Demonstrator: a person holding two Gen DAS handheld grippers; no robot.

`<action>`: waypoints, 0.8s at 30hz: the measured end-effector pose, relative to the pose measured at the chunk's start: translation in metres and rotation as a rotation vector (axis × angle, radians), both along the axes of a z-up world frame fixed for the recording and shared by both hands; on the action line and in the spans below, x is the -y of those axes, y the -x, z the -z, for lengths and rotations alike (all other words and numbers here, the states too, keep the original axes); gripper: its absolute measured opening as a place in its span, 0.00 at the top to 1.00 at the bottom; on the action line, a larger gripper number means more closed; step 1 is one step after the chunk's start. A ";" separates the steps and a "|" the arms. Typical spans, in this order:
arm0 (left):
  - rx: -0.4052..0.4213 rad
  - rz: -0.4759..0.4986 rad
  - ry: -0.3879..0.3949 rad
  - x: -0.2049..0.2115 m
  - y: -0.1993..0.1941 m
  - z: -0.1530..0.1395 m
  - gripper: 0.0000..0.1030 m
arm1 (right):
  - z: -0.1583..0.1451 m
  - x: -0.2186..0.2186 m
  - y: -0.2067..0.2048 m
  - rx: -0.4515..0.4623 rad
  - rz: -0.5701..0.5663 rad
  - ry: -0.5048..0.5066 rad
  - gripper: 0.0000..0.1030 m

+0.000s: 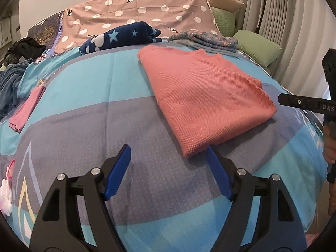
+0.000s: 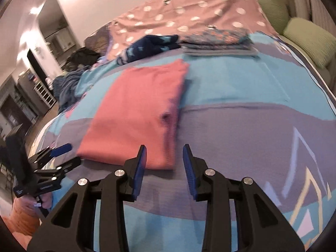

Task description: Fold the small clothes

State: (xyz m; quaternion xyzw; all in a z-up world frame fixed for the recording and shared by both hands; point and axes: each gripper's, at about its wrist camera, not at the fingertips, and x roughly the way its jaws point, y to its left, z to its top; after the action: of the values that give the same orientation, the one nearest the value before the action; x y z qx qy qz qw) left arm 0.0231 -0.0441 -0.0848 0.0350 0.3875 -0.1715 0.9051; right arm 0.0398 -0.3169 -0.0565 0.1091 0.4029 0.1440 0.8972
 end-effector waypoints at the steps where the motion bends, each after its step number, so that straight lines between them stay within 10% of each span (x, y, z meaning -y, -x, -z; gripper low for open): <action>1: -0.007 -0.012 -0.005 -0.001 -0.003 0.002 0.33 | 0.002 -0.004 -0.004 -0.007 -0.009 -0.009 0.66; 9: -0.025 -0.001 0.001 -0.011 0.002 0.008 0.48 | 0.022 0.002 -0.020 -0.116 0.096 0.031 0.66; 13: -0.064 0.039 0.097 -0.016 0.004 -0.001 0.85 | -0.007 -0.006 -0.019 -0.007 0.064 0.017 0.66; 20: -0.017 0.069 0.214 0.002 -0.020 -0.019 0.78 | -0.016 -0.023 -0.050 0.061 0.023 -0.025 0.73; 24: -0.084 0.045 0.202 0.017 -0.050 0.006 0.79 | 0.017 -0.021 -0.070 -0.071 0.065 -0.030 0.98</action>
State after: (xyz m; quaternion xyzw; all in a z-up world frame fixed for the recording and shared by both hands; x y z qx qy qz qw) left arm 0.0732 -0.0608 -0.0907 -0.0548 0.4050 -0.2311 0.8829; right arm 0.1100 -0.2957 -0.0739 0.1407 0.4285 0.1171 0.8848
